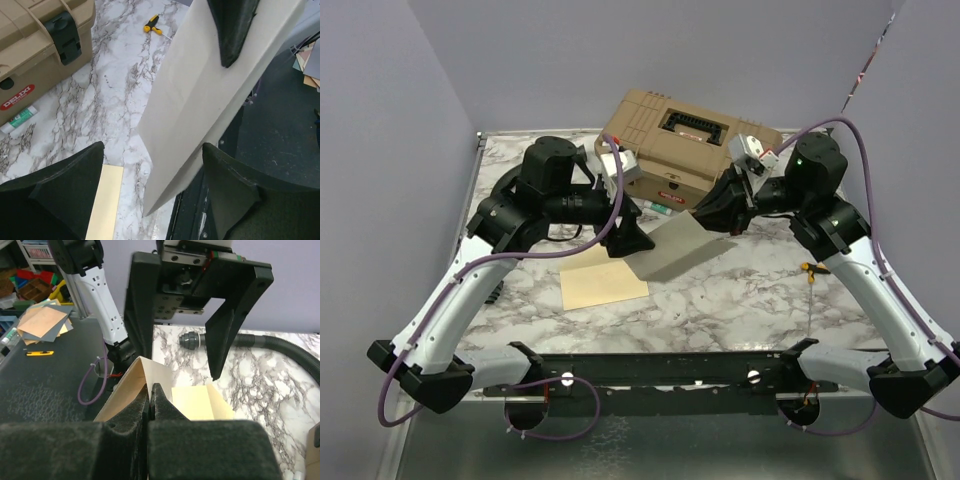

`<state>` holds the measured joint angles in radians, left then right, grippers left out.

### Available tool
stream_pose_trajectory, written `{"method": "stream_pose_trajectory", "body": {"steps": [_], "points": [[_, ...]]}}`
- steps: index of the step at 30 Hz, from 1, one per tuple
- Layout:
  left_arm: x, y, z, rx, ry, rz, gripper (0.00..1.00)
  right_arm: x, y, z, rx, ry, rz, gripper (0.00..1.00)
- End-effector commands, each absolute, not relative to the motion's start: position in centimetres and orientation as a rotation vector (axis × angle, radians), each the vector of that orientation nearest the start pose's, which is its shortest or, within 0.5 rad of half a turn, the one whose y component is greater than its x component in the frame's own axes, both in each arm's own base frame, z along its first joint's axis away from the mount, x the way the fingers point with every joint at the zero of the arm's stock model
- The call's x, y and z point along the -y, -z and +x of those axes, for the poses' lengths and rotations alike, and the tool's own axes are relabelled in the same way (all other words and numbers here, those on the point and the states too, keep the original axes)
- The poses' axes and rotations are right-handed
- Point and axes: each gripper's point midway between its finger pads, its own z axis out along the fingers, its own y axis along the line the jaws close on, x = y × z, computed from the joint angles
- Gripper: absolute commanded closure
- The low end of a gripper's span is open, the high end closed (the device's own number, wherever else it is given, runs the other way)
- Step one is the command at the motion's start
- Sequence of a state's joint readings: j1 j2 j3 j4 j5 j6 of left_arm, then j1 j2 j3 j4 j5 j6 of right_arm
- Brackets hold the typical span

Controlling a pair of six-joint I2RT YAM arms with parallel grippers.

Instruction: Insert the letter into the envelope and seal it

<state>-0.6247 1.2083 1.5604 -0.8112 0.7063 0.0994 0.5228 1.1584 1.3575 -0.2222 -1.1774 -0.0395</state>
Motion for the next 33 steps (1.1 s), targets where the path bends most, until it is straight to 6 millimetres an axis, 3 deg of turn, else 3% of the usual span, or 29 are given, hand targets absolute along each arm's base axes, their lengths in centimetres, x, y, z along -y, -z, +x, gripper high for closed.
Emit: {"method": "stream_pose_trajectory", "body": {"steps": [1,7,14,18,22,24,25,28,31,33], "points": [[27.0,-36.3,17.7,-1.715,1.122,1.194,0.26,-28.1,-42.6,15.4,-1.122,-1.35,-1.347,1.0],[27.4,-36.1,16.7,-1.683,1.21,1.239,0.6,-28.3,-43.0,15.9,-1.158,-1.369,-1.293,1.0],[27.3,-36.4,16.1,-1.614,1.219,1.285,0.78,-28.7,-42.9,16.1,-1.21,-1.439,-1.275,1.0],[27.3,-36.5,16.0,-1.585,1.212,1.298,0.98,-28.7,-42.8,16.1,-1.228,-1.451,-1.27,1.0],[27.2,-36.6,16.0,-1.562,1.189,1.301,1.0,-28.8,-42.7,17.1,-1.285,-1.418,-1.209,0.98],[27.0,-36.6,16.2,-1.558,1.166,1.294,1.0,-28.8,-42.6,18.7,-1.352,-1.341,-1.129,0.8],[26.9,-36.6,16.4,-1.562,1.149,1.286,1.0,-28.7,-42.3,19.9,-1.399,-1.279,-1.068,0.64],[26.8,-36.4,17.0,-1.584,1.116,1.257,1.0,-26.8,-41.3,24.7,-1.536,-1.01,-0.822,0.29],[27.1,-36.3,17.1,-1.59,1.142,1.247,1.0,-23.9,-40.4,27.7,-1.565,-0.76,-0.671,0.16],[27.3,-36.1,17.3,-1.597,1.15,1.245,1.0,-22.1,-40.9,28.5,-1.54,-0.653,-0.599,0.14]]}}
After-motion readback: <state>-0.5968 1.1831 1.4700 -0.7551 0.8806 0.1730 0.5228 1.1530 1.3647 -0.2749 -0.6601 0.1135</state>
